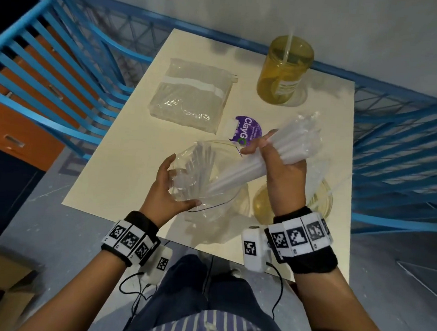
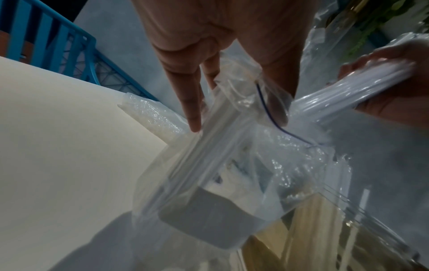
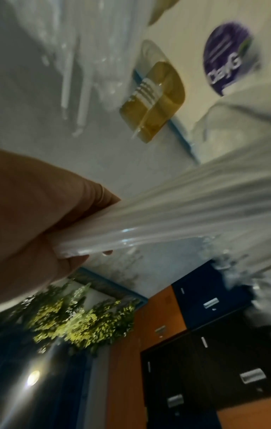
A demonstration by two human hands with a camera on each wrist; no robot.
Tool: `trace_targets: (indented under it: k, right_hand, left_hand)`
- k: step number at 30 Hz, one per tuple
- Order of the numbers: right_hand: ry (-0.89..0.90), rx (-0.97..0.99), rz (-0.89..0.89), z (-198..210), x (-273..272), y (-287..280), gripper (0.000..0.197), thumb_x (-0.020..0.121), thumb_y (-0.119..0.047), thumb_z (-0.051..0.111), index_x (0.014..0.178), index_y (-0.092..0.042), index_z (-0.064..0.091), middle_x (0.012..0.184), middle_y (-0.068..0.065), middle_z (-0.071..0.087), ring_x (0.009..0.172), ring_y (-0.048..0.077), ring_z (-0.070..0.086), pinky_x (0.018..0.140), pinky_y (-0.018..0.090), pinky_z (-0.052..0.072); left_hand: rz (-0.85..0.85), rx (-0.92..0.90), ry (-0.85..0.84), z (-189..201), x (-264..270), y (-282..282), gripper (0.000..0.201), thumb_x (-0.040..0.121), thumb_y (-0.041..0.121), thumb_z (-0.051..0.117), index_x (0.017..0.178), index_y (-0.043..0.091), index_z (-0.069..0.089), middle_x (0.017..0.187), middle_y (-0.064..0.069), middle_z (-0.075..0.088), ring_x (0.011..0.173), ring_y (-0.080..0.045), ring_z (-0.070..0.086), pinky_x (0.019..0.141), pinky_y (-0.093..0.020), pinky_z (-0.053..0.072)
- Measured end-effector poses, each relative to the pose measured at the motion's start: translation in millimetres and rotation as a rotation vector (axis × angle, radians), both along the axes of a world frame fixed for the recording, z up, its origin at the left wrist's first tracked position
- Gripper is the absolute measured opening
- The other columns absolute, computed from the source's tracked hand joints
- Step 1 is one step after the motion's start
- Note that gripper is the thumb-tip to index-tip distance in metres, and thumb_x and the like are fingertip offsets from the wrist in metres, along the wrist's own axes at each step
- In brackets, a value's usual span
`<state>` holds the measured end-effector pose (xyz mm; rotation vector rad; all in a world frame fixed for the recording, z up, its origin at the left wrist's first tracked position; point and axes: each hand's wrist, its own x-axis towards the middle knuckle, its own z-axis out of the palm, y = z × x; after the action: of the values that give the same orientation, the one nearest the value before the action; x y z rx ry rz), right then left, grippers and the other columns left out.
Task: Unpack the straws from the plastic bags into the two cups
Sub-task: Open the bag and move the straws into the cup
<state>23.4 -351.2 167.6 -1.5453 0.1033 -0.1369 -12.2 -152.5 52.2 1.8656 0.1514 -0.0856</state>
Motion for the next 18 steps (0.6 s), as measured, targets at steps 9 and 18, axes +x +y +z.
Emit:
trace_targets:
  k: [9,18]
  right_hand:
    - [-0.29,0.189,-0.296,52.1,-20.5,-89.0,0.009,0.085,-0.008,0.057,0.082,-0.017,0.056,0.06,-0.003,0.062,0.061,0.022,0.061,0.074,0.043,0.051]
    - [0.092,-0.233,-0.277,-37.5,-25.4,-118.4,0.024,0.079,-0.013,0.072,0.099,-0.014,0.061,0.096,-0.007,0.066,0.091,0.008,0.062,0.085,0.023,0.052]
  left_hand:
    - [0.121,-0.125,0.013,-6.7,-13.8,-16.8,0.109,0.057,-0.013,0.079,0.141,0.02,0.019,0.119,-0.001,0.042,0.096,0.016,0.048,0.066,0.0,0.045]
    - [0.209,-0.091,-0.003,-14.6,-31.7,-34.3,0.108,0.059,-0.015,0.077,0.142,0.014,0.016,0.105,0.013,0.045,0.099,0.004,0.048,0.064,0.002,0.042]
